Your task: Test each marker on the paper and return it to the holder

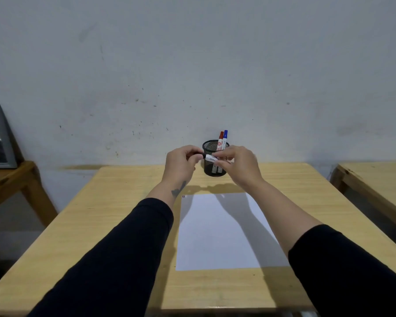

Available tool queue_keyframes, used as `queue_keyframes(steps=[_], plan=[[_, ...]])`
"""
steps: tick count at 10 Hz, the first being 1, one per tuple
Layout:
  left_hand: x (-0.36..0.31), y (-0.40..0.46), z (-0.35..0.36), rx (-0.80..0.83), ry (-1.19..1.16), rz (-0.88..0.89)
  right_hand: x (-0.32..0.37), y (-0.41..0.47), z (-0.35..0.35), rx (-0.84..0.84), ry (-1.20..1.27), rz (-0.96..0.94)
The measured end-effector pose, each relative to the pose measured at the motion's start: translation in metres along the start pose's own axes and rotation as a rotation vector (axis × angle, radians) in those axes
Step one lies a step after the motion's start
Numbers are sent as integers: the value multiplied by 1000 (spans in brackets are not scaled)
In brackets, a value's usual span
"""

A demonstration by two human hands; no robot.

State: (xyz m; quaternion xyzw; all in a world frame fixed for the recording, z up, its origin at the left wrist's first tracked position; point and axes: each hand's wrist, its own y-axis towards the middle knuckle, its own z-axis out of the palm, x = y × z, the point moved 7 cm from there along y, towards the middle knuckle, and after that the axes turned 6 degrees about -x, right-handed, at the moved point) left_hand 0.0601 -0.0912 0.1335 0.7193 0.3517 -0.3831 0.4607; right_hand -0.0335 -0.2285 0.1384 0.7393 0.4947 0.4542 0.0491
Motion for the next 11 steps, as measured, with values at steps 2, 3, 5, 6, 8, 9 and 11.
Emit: queue_keyframes(steps=[2,3,5,6,8,9,11], plan=[[-3,25,17,10,1,11,-7,26,11,-35,148,78],[17,39,35,25,24,-87,-7,62,4,-140,193,111],[68,58,80,80,171,-174,-6,122,19,-208,263,119],[73,66,94,62,123,-141,-16,134,45,-133,195,185],[82,71,98,16,63,-29,-57,135,91,122,-110,311],[85,74,97,20,49,9,-62,141,99,153,-215,292],[79,74,92,26,106,54,-56,144,92,131,-213,303]])
